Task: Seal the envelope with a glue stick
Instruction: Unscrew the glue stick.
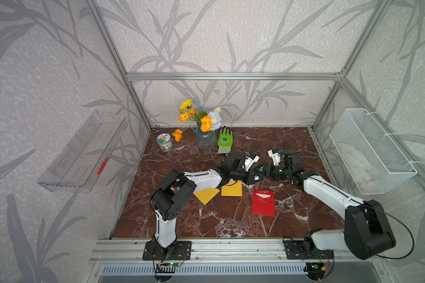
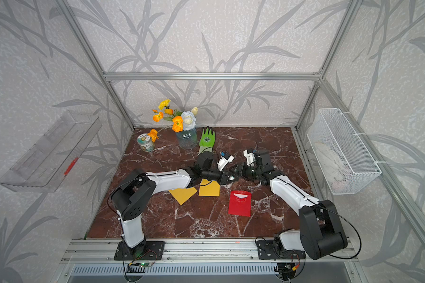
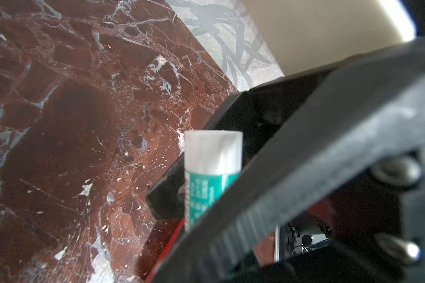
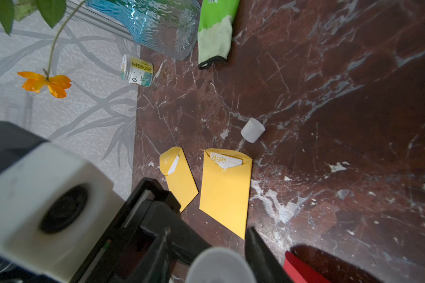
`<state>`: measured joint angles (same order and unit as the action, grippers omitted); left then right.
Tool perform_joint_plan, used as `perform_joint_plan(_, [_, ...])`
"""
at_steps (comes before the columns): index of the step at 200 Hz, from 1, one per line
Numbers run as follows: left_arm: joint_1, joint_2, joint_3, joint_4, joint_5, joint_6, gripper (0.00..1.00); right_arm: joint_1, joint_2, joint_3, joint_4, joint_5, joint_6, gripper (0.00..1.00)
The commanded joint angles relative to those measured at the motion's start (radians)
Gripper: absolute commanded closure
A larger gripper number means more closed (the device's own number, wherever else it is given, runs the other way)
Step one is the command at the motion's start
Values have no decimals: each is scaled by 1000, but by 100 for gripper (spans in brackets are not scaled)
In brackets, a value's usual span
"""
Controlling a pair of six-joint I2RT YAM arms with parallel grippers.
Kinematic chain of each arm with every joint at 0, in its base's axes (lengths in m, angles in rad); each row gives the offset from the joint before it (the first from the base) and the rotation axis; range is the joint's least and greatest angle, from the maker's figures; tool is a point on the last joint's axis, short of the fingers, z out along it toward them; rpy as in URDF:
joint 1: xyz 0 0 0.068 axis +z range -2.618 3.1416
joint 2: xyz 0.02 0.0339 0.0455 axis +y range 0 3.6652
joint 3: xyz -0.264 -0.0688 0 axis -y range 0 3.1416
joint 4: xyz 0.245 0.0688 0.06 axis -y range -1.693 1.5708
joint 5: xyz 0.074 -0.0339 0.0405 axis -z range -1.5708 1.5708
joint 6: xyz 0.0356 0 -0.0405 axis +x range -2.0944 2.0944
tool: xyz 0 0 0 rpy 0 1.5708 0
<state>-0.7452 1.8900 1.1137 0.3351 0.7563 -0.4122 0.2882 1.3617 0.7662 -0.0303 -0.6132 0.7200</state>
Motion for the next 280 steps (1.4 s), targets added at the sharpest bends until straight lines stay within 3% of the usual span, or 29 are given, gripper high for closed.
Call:
perform_joint_plan(1, [0,3,19,2,14,-11,97,-14,-11,27,6,4,-25,37])
perform_joint_plan(37, [0,-13,3,6,20,-14,98,-49,-19,35,0,-11,-33,37])
perform_joint_plan(79, [-1,-20,-10,8,37,-20,98,-55,-19,43,-4,-17,-36,45])
perform_joint_plan(105, [-1,-15,-11,13,43,-25,97,-54,-17,39,14,-29,-27,59])
perform_joint_plan(142, [-1,-13,1,21,44,-32,73,-52,-18,22,35,-48,-14,79])
perform_joint_plan(167, [3,-14,14,-10,6,-20,51,-52,-33,12,30,-48,-17,81])
perform_joint_plan(179, [9,-11,20,-17,0,-17,47,-52,-40,10,22,-49,-22,81])
perform_joint_plan(210, [17,4,44,-14,18,-29,46,-52,-52,2,16,-48,-25,81])
perform_joint_plan(280, [18,-2,44,15,21,-63,54,-38,-35,-6,5,-46,-41,81])
